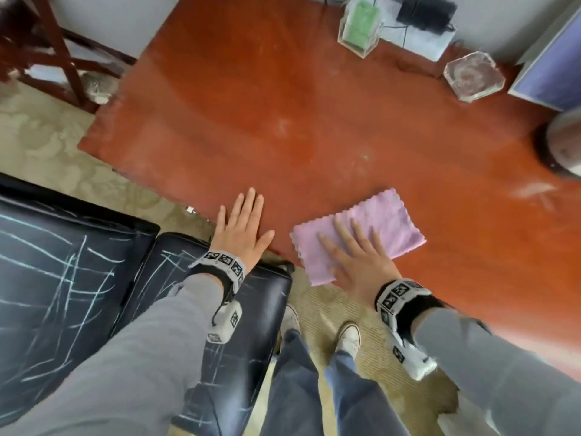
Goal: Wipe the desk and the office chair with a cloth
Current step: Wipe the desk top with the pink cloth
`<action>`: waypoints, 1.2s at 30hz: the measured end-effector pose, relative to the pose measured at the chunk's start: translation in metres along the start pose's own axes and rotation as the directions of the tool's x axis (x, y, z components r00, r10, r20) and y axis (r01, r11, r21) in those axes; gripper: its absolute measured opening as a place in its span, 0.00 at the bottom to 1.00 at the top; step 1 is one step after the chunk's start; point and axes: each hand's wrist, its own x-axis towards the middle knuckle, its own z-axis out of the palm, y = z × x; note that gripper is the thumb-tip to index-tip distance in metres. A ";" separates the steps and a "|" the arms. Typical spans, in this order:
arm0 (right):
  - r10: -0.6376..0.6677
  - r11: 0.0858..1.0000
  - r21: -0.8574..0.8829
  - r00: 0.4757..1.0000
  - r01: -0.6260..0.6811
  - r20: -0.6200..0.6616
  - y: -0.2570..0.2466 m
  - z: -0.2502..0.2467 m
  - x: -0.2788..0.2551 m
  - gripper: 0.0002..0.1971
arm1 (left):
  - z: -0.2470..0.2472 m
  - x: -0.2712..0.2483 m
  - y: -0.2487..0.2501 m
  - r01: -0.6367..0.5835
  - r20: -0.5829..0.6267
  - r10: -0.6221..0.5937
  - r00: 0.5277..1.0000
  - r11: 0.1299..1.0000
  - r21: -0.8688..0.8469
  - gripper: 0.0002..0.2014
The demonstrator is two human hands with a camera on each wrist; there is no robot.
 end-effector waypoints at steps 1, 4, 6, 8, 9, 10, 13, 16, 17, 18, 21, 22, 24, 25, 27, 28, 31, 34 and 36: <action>0.127 0.991 0.041 0.991 -0.125 -0.047 0.013 0.002 0.004 0.34 | 0.003 0.002 -0.002 -0.019 -0.009 0.019 1.000 1.000 -0.002 0.37; 0.555 0.817 0.245 0.826 -0.521 -0.094 0.057 -0.013 0.021 0.33 | 0.004 0.003 -0.001 -0.044 -0.022 0.044 0.999 0.999 0.013 0.38; 0.647 0.728 0.321 0.762 -0.606 -0.030 0.059 -0.028 0.037 0.33 | 0.003 0.006 -0.001 -0.053 -0.021 0.053 0.998 0.998 0.033 0.38; 0.557 0.806 0.272 0.829 -0.526 -0.047 0.027 -0.036 0.058 0.34 | -0.001 0.016 -0.001 -0.073 0.000 0.073 0.997 0.996 0.052 0.38; 0.448 0.877 0.224 0.891 -0.425 -0.065 0.003 -0.037 0.067 0.34 | -0.005 0.022 -0.001 -0.085 0.018 0.084 0.996 0.995 0.055 0.38; 0.324 0.934 0.182 0.943 -0.307 -0.073 -0.021 -0.037 0.072 0.34 | -0.009 0.027 -0.001 -0.096 0.030 0.094 0.995 0.994 0.059 0.38; 0.126 0.988 0.089 0.991 -0.123 -0.033 -0.040 -0.033 0.075 0.34 | -0.021 0.042 -0.004 -0.128 0.051 0.124 0.991 0.989 0.078 0.38; 0.355 0.920 0.181 0.935 -0.347 -0.012 0.021 -0.043 0.062 0.35 | -0.028 0.050 -0.006 -0.165 0.086 0.158 0.984 0.983 0.077 0.40; 0.488 0.837 0.274 0.873 -0.473 0.014 0.043 -0.049 0.058 0.35 | -0.028 0.051 -0.007 -0.172 0.092 0.165 0.982 0.982 0.076 0.40; 0.593 0.745 0.348 0.804 -0.569 0.047 0.059 -0.054 0.056 0.35 | -0.028 0.052 -0.007 -0.175 0.093 0.168 0.981 0.982 0.076 0.40; 0.692 0.644 0.399 0.720 -0.653 0.061 0.058 -0.068 0.079 0.35 | -0.026 0.053 -0.008 -0.188 0.088 0.181 0.980 0.979 0.079 0.40; 0.661 0.687 0.379 0.750 -0.620 0.028 0.042 -0.071 0.095 0.34 | -0.026 0.054 -0.009 -0.199 0.084 0.192 0.978 0.976 0.084 0.40; 0.465 0.862 0.255 0.884 -0.438 -0.051 0.003 -0.074 0.127 0.34 | -0.029 0.061 -0.011 -0.213 0.074 0.206 0.976 0.971 0.104 0.42; 0.325 0.935 0.175 0.943 -0.309 -0.067 -0.014 -0.075 0.138 0.33 | -0.032 0.066 -0.012 -0.209 0.071 0.202 0.977 0.971 0.113 0.43; 0.130 0.991 0.034 0.990 -0.129 -0.045 -0.015 -0.078 0.152 0.33 | -0.040 0.080 -0.015 -0.165 0.056 0.159 0.986 0.979 0.120 0.47; 0.115 0.993 -0.004 0.993 -0.116 -0.040 0.002 -0.083 0.155 0.33 | -0.045 0.089 -0.017 -0.124 0.053 0.120 0.991 0.987 0.100 0.48; 0.322 0.944 0.095 0.945 -0.315 -0.062 0.073 -0.100 0.154 0.33 | -0.063 0.112 -0.027 0.000 0.085 -0.004 0.996 0.999 0.038 0.50; 0.497 0.856 0.205 0.865 -0.475 -0.070 0.093 -0.114 0.164 0.34 | -0.069 0.125 -0.029 0.020 0.104 -0.025 0.994 0.999 0.051 0.52; 0.463 0.880 0.180 0.879 -0.440 -0.115 0.063 -0.118 0.183 0.34 | -0.067 0.127 -0.027 0.033 0.093 -0.037 0.995 0.998 0.048 0.51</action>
